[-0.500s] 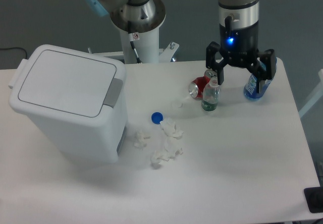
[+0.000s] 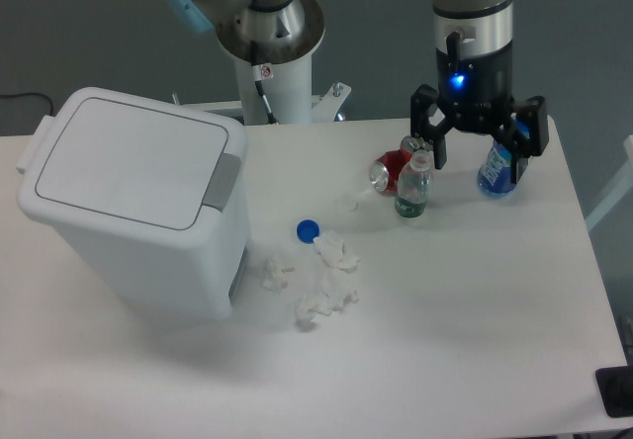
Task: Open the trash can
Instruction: 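Move the open gripper up and away from the blue water bottle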
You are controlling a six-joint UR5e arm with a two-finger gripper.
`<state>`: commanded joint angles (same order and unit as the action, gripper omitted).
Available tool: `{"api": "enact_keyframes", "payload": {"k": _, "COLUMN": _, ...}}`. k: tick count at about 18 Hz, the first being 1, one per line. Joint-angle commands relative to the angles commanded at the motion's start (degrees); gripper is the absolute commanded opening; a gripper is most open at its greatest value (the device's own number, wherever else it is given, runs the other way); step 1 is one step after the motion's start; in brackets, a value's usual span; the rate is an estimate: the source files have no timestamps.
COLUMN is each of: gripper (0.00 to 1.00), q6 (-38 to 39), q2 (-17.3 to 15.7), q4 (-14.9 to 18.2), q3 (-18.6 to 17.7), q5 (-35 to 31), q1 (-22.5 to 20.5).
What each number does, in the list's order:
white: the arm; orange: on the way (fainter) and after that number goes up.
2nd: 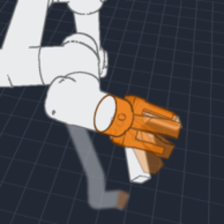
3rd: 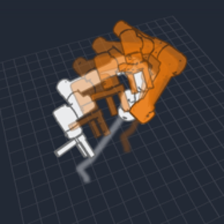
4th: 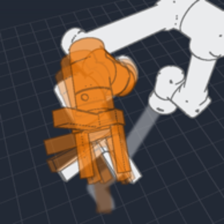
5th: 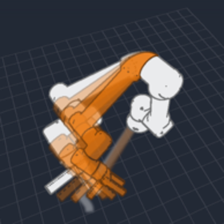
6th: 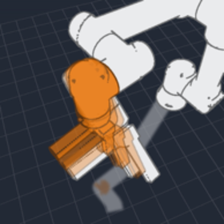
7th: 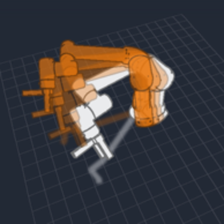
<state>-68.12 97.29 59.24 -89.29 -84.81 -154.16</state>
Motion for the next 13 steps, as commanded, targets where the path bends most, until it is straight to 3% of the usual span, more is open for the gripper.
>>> {"api": "enact_keyframes", "payload": {"k": 7, "gripper": 1.0, "q6": 1.14, "q2": 0.09, "q4": 0.0, "q3": -2.37, "q5": 0.0, "q1": 0.53}}
{"api": "enact_keyframes", "payload": {"k": 13, "gripper": 1.0, "q6": 10.63, "q2": 0.35, "q4": 0.09, "q3": -2.29, "q5": 0.0, "q1": 2.46}}
